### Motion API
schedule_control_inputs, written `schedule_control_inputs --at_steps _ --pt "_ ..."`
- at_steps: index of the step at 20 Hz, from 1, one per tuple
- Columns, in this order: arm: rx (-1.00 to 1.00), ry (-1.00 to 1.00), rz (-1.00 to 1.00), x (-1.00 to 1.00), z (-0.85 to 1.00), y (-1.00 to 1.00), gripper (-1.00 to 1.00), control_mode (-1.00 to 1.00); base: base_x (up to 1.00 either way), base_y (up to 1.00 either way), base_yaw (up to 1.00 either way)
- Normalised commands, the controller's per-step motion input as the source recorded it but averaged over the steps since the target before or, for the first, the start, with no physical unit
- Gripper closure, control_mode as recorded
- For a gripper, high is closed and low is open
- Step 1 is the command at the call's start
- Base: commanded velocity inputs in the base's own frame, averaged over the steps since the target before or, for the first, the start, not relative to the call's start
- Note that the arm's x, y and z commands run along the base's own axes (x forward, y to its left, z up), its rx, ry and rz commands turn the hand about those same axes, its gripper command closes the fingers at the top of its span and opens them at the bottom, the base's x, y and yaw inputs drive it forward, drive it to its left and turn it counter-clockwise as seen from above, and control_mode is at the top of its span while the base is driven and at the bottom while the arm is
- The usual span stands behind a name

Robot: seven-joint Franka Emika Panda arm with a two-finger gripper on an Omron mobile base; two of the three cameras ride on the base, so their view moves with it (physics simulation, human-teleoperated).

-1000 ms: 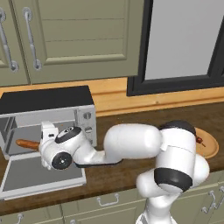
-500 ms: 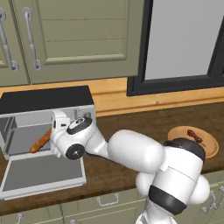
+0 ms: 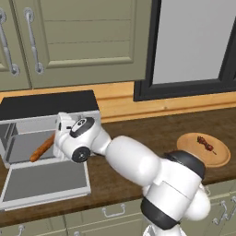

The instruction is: Pick up the kebab skewer and baguette bread, and place them inside the toaster oven. Close the toaster oven door and start by setting the timer.

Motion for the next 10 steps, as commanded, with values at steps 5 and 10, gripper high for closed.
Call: schedule_control_inputs --at_steps 5,10 --pt "0.08 0.13 -0.02 -0.86 0.81 -0.08 -1.00 -1.00 0.00 0.00 0.00" --pt "0.19 0.29 -0.29 -0.83 0.96 -0.45 -1.00 -1.00 0.00 0.00 0.00"
